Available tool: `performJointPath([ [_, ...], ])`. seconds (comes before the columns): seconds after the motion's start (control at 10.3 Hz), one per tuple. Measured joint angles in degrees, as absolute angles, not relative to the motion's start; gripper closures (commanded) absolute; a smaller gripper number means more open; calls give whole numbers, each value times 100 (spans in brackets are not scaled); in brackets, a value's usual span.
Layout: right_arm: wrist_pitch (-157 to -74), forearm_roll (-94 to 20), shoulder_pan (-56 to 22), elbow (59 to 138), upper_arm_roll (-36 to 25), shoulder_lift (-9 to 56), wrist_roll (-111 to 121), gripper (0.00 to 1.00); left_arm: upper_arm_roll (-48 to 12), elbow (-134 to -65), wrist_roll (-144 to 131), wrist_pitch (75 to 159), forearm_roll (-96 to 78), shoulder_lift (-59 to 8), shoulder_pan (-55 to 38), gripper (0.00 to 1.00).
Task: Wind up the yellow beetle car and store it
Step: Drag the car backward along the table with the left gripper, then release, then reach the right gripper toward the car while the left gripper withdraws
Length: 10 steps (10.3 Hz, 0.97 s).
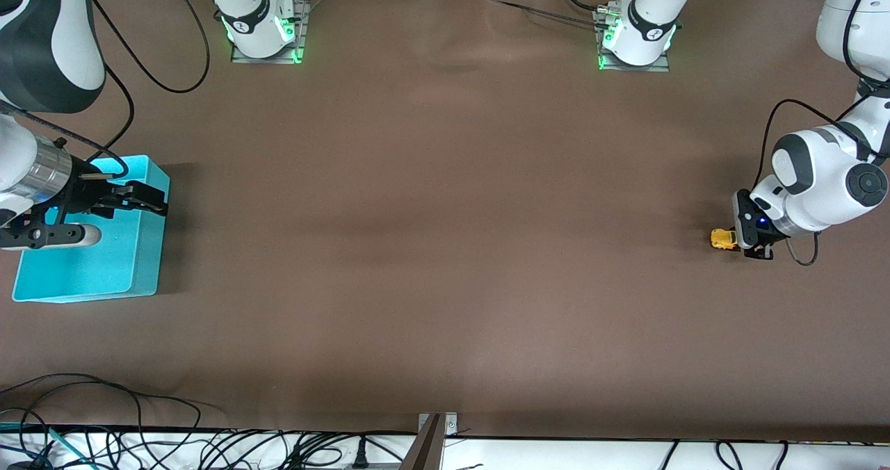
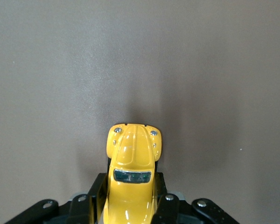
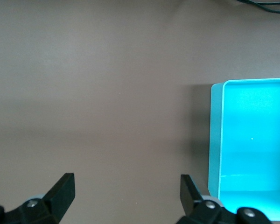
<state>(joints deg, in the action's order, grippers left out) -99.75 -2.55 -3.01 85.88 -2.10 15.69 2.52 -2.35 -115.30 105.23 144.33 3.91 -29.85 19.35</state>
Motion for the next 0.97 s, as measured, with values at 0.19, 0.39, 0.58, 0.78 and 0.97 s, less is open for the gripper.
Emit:
performJointPath([
  [0.19,-9975,-255,-300,8588,-211,1569,255,0,-234,-11510,10525,14407,391,-2993,1935,6],
  [0.39,-9971,-255,-300,8589,-211,1575,255,0,-228,-11434,10535,14302,391,-3023,1940,0],
  [0.58,-9969,-255,-306,8592,-211,1594,255,0,-253,-11053,10532,13613,391,-3012,1934,0],
  [0.78,-9969,-255,-312,8592,-210,1599,254,0,-395,-10606,10455,12836,391,-2909,1920,0],
  [0.97,-9976,-255,-314,8592,-208,1599,254,0,-571,-10314,10060,12164,391,-2752,1891,0],
])
